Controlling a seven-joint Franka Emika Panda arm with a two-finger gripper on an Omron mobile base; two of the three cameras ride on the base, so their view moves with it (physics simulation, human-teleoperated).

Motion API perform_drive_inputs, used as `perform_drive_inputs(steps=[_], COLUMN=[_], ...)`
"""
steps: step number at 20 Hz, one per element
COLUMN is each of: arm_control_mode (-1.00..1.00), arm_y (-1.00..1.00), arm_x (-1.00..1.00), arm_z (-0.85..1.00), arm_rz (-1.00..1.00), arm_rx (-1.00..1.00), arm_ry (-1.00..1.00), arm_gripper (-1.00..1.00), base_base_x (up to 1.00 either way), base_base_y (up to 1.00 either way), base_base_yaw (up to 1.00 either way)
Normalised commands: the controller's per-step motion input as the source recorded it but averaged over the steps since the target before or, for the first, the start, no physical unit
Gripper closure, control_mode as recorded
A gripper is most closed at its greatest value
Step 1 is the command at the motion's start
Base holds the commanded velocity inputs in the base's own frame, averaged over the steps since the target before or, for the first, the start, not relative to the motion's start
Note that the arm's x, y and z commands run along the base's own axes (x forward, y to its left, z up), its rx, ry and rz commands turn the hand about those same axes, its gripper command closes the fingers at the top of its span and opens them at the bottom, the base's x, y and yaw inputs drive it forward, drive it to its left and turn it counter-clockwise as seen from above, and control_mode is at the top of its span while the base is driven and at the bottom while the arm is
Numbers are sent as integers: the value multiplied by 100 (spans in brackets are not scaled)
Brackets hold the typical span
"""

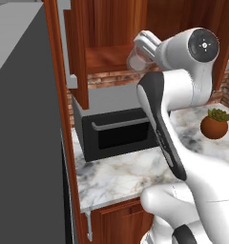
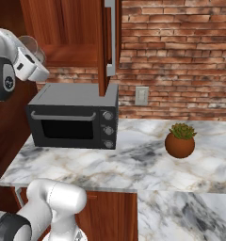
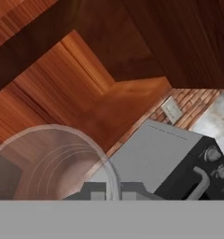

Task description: Move the glass cup from next to the sink to the open cabinet. Then, move the bowl with the carrot to the fridge to clear the area for faucet cleaning.

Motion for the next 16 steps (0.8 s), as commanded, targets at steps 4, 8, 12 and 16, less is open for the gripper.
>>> perform_drive_inputs(steps=[4,8,12,16], arm_control_mode=[-100,-100,-100,-100], arm_y=[0,0,0,0], arm_x=[21,81,100,91], arm_z=[-11,0,0,-10], arm_rz=[0,0,-1,-1], arm_rx=[0,0,0,0], arm_ry=[0,0,0,2], arm_gripper=[100,100,100,100], base_base_x=[0,0,0,0], base_base_y=[0,0,0,0], base_base_yaw=[0,0,0,0])
